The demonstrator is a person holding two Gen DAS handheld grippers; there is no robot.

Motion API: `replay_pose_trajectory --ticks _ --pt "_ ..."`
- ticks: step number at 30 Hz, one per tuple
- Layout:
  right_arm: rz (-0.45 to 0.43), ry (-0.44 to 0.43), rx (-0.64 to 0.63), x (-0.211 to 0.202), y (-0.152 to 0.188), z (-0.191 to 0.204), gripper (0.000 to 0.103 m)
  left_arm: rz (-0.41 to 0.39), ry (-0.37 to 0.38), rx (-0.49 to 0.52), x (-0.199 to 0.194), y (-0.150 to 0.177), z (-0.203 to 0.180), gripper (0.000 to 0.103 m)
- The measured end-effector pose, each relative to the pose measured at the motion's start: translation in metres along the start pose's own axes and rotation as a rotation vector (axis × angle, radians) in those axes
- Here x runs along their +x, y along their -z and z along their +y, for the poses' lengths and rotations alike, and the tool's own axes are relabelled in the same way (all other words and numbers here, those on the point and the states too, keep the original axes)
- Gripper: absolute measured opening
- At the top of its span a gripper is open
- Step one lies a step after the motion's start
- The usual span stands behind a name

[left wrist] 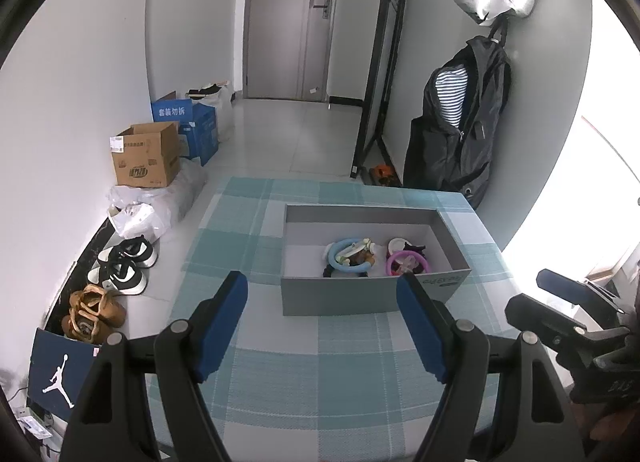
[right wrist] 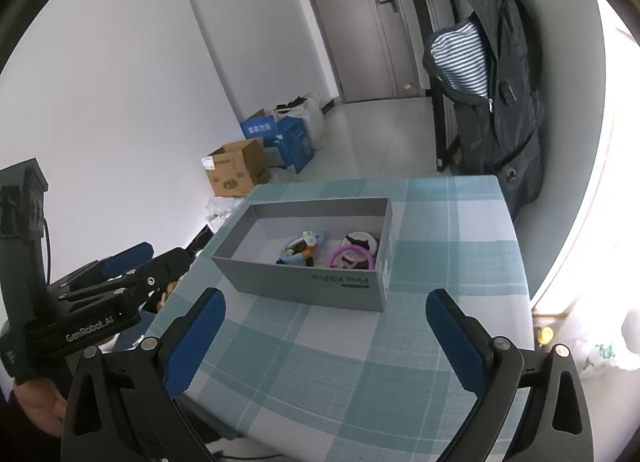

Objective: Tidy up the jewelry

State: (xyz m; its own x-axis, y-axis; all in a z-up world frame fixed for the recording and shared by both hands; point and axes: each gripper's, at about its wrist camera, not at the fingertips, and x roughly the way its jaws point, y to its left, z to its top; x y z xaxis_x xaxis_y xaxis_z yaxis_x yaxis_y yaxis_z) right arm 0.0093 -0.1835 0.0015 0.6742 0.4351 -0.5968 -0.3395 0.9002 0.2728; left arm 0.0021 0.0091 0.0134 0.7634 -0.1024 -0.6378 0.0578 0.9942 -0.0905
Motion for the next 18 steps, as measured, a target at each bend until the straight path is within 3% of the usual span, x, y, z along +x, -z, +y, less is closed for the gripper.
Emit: replay_pose_trajectory --ticks 18 --pt "0.015 0.010 0.005 0.0046 0.0013 -0.0021 0.101 -0.006 0.017 0.011 -0.0007 -0.0010 -0.0043 0.073"
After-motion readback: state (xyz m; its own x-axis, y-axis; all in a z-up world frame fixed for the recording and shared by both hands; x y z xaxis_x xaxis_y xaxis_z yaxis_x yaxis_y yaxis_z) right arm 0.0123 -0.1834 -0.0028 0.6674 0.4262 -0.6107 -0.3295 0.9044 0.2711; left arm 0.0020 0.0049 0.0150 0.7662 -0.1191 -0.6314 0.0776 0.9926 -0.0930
